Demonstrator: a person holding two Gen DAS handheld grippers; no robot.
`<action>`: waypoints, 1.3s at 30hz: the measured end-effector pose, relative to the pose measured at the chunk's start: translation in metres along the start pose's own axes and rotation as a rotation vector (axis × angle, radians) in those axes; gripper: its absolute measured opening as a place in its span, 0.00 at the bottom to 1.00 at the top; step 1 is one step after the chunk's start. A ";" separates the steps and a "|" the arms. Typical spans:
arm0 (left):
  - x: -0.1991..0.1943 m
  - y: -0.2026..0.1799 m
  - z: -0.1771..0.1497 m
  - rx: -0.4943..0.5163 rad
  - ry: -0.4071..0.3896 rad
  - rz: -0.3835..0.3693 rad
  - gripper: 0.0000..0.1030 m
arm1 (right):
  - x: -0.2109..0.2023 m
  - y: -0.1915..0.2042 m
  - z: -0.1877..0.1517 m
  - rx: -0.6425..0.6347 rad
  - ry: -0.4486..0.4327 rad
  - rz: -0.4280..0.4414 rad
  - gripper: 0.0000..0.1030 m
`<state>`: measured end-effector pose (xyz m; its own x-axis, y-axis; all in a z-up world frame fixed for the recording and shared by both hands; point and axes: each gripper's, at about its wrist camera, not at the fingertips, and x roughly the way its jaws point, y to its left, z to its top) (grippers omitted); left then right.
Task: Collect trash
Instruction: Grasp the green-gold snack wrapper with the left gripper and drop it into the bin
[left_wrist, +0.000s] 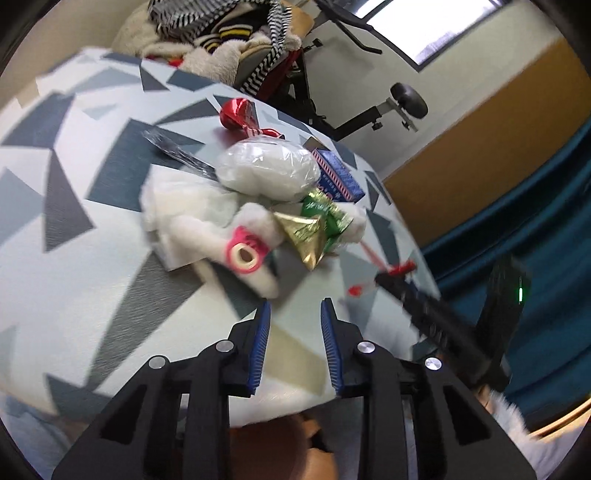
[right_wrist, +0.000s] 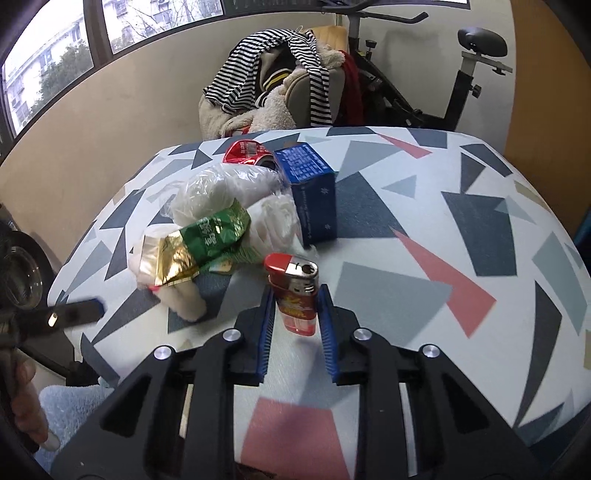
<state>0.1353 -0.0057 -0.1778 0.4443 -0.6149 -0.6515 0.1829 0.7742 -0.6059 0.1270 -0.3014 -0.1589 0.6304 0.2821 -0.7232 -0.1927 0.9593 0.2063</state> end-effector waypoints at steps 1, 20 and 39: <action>0.004 0.001 0.003 -0.019 0.000 -0.012 0.27 | -0.003 -0.001 -0.002 0.004 0.002 0.000 0.25; 0.018 -0.036 0.029 0.135 -0.070 0.027 0.04 | -0.038 -0.015 -0.017 0.017 -0.040 -0.011 0.25; -0.085 -0.053 -0.015 0.246 -0.146 0.033 0.04 | -0.095 -0.002 -0.031 -0.002 -0.093 -0.021 0.25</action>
<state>0.0749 0.0032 -0.0965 0.5716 -0.5746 -0.5857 0.3657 0.8174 -0.4451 0.0446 -0.3305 -0.1113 0.7012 0.2617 -0.6632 -0.1801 0.9650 0.1904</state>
